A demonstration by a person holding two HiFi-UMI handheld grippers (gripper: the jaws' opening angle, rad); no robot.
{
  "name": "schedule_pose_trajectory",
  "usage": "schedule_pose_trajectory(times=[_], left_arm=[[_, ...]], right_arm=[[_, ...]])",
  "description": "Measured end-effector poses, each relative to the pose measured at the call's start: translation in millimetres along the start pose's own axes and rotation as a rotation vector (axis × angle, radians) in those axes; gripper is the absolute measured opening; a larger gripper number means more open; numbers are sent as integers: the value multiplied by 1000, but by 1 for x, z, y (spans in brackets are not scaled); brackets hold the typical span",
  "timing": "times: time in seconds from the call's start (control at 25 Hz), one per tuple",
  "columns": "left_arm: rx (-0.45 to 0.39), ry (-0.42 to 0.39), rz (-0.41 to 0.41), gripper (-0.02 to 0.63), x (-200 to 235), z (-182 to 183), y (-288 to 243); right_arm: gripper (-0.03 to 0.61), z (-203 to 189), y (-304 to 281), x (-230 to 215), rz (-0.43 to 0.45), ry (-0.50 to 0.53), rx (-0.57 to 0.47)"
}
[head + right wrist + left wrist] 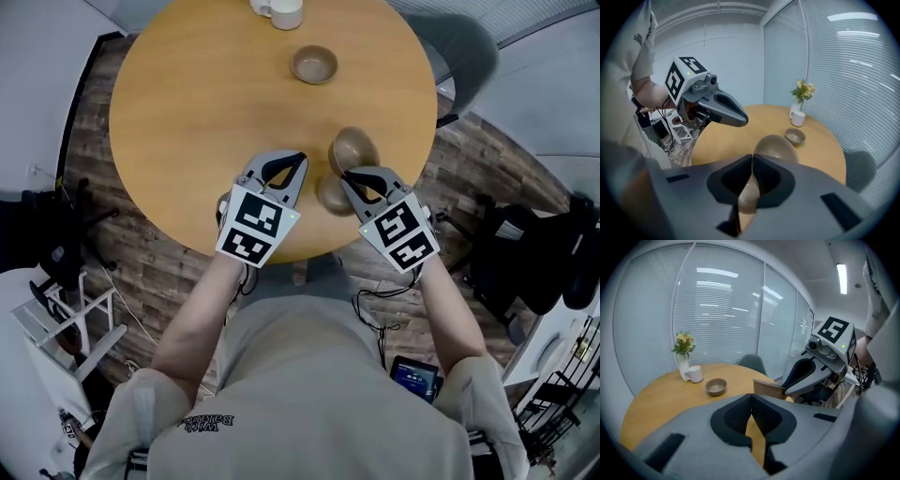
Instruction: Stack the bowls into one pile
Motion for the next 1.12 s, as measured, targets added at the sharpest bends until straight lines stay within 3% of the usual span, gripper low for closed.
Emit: schedule_pose_trajectory(times=[0.48,0.76,1.12], left_arm=[[128,88,-68,20,-32,-60,-34],[173,82,-86,21,-39,-77,-44],[209,94,-85,20,-40,-90,-49]], right_arm=[[34,-64,-30,25,70,40,172],[34,-86,-50,42,90,126,249],[37,-108,-69,55,131,105,310]])
Point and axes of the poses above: the fingertips, and each gripper's own axes: y backward along the fingers, x to its left, z out of its top, the point moved 9 cm from there along y, backward along the fingers, and after that the axes turned 6 degrees about -y, right-handed, at the moved point
